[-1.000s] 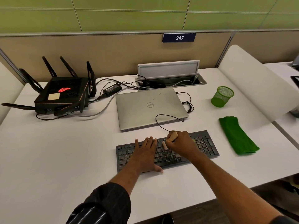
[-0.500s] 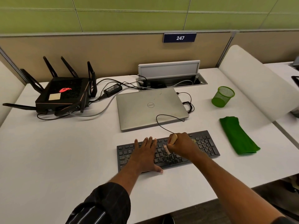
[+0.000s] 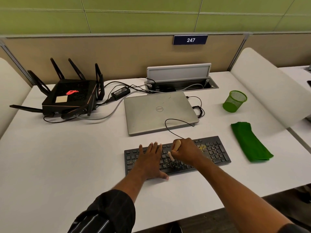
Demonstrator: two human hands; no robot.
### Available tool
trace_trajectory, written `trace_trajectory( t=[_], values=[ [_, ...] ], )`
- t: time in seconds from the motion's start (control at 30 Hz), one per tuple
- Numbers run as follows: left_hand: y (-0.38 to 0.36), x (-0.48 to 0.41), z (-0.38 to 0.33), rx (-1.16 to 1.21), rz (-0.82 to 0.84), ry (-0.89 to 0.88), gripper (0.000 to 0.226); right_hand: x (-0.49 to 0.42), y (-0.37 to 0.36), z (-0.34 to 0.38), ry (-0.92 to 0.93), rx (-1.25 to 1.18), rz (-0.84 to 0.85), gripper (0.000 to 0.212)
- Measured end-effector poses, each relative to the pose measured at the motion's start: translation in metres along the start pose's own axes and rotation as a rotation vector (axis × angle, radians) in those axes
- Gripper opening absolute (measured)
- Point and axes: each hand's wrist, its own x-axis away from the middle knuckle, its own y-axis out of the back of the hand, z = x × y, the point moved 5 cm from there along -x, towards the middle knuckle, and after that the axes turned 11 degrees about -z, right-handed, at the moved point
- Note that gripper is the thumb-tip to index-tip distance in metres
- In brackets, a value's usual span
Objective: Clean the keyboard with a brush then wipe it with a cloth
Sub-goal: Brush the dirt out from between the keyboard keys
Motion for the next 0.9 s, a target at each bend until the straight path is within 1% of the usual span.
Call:
trace_trajectory(
  t=[0.13,0.3,0.47,0.6,0.8,0.9],
  values=[
    [0.001,0.004,0.002,0.006,-0.017,0.005,0.135,-0.003,0.006,0.002,0.008,-0.023,-0.073,0.004],
    [0.002,0.008,0.004,0.007,-0.017,0.012,0.135,0.003,0.002,-0.002,0.000,-0.001,-0.002,0.008],
    [0.004,0.010,0.005,0.002,-0.025,0.014,0.134,0.005,0.007,0.000,-0.013,-0.038,-0.067,0.006],
    [0.004,0.013,0.005,-0.005,-0.025,0.012,0.133,0.006,0.005,0.000,-0.019,-0.014,-0.022,0.005],
    [0.005,0.013,0.008,-0.008,-0.030,0.008,0.132,0.005,0.005,0.013,-0.004,-0.080,-0.126,0.006],
    [0.004,0.013,0.010,-0.001,-0.017,0.010,0.132,0.008,-0.004,0.016,0.011,-0.025,-0.066,0.006]
  ],
)
